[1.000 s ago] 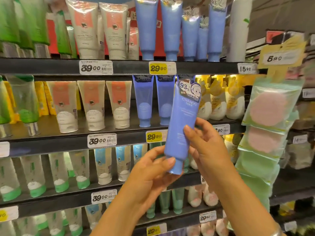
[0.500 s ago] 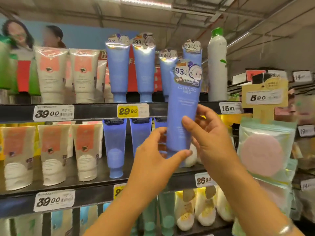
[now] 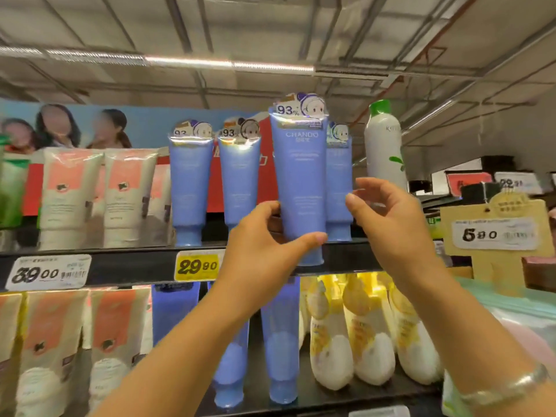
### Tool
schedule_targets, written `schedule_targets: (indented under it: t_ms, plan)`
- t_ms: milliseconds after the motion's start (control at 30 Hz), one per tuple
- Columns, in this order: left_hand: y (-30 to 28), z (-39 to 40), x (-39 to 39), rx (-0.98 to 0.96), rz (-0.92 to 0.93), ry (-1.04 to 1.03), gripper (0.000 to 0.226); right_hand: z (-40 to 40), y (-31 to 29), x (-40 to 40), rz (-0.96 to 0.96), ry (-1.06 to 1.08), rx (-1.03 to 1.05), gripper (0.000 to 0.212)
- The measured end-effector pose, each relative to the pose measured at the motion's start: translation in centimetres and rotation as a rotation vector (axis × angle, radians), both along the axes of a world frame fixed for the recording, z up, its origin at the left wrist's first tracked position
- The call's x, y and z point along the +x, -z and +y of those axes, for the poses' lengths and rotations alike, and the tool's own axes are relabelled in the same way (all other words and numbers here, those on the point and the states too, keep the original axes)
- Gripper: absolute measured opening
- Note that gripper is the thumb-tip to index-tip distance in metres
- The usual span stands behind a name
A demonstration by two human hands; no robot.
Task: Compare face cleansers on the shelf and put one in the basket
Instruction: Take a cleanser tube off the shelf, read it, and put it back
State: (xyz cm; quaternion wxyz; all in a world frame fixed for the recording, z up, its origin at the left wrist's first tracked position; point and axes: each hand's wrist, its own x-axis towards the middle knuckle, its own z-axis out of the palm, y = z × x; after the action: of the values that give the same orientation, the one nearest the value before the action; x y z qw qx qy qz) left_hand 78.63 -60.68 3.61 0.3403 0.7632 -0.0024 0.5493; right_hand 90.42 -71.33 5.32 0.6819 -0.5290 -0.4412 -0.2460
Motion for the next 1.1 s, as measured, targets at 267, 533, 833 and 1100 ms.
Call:
schedule_targets:
  t_ms: [267,533,833,1100]
  plan:
    - [-2.9,1.4,2.4,0.052,0.119,-0.192,0.042,1.6,-0.9,4.6,-0.074,0.187,-0.153,0.047]
    - [-3.3,2.6,3.5,0.055,0.228,-0.286,0.041,2.9,-2.2,6.2,-0.035,0.103,-0.273,0.050]
    - [-3.2,2.8,3.9,0.131,0.216,-0.417,0.050,4.1,-2.1,7.1,0.013,0.006,-0.289,0.049]
    - [-3.3,3.0,4.7,0.140,0.226,-0.479,0.048,4.0,-2.1,7.3,0.009,-0.054,-0.256,0.039]
